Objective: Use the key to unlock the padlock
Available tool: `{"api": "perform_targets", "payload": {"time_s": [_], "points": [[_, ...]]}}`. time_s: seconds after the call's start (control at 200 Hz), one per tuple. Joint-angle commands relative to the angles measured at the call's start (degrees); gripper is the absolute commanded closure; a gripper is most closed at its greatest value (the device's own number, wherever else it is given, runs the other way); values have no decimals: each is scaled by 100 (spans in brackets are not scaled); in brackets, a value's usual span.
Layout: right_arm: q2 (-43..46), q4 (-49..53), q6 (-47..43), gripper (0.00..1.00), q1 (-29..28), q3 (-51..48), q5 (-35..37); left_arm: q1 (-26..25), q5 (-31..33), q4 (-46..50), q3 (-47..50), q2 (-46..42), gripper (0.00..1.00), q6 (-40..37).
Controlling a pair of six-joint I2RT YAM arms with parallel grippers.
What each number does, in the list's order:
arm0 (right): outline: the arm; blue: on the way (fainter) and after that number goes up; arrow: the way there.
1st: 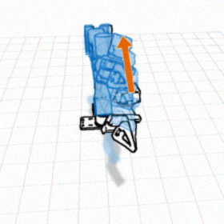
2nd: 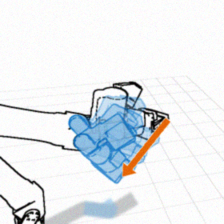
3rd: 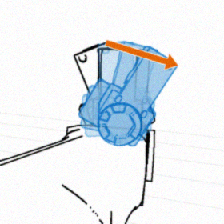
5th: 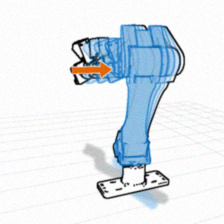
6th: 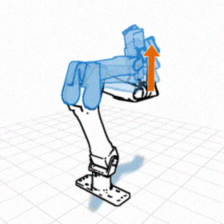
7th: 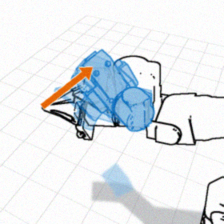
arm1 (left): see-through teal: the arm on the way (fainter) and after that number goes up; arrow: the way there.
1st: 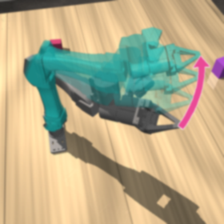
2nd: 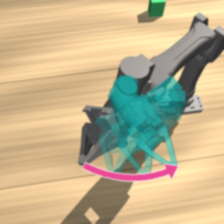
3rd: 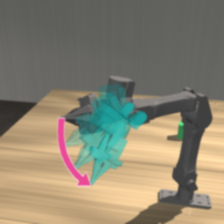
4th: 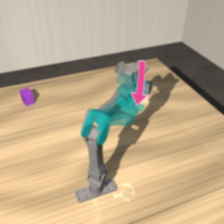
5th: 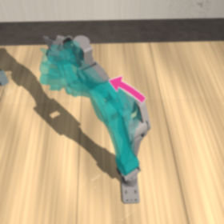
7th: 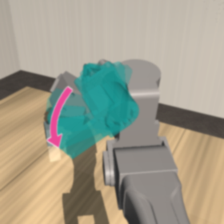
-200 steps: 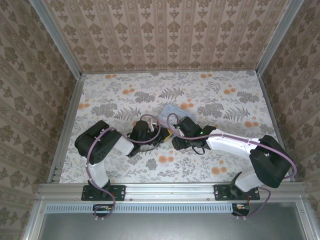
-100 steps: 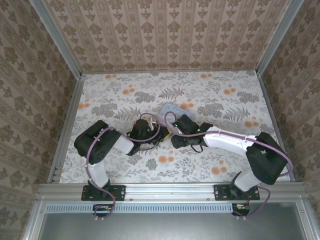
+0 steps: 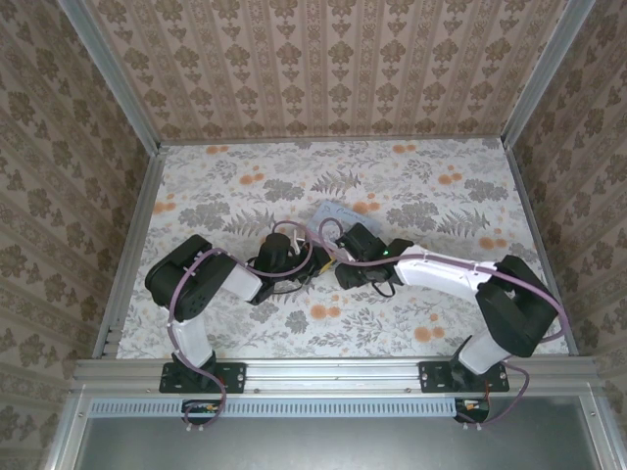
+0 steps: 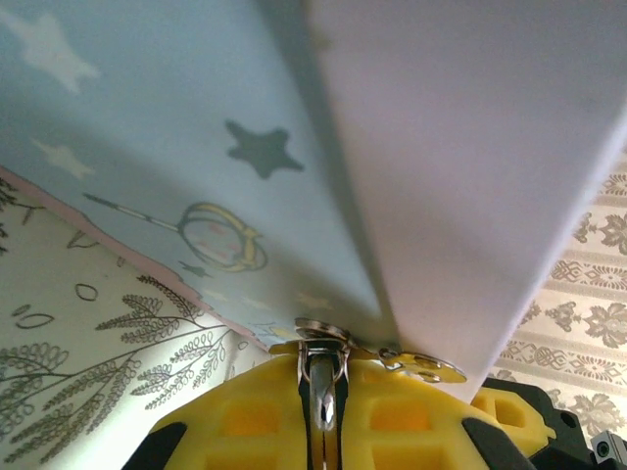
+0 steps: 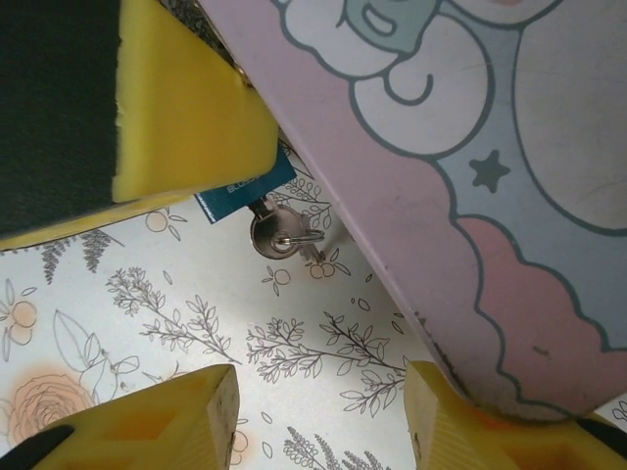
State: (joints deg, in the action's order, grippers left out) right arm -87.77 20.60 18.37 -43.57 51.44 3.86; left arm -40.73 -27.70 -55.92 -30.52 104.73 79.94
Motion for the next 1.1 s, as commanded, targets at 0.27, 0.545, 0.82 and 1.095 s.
{"api": "perform_targets", "payload": {"time_s": [0.27, 0.545, 0.82, 1.095], "points": [[1270, -421, -98, 48, -240, -491, 227, -48, -396, -77, -37, 109, 100, 95], [374, -311, -523, 49, -835, -202, 1266, -40, -394, -42, -39, 109, 100, 81], [-147, -417, -709, 55, -1055, -49, 2033, -31, -403, -33, -56, 109, 100, 68], [-491, -564, -817, 60, -1149, 168, 2316, -32, -410, -19, -41, 105, 100, 69]]}}
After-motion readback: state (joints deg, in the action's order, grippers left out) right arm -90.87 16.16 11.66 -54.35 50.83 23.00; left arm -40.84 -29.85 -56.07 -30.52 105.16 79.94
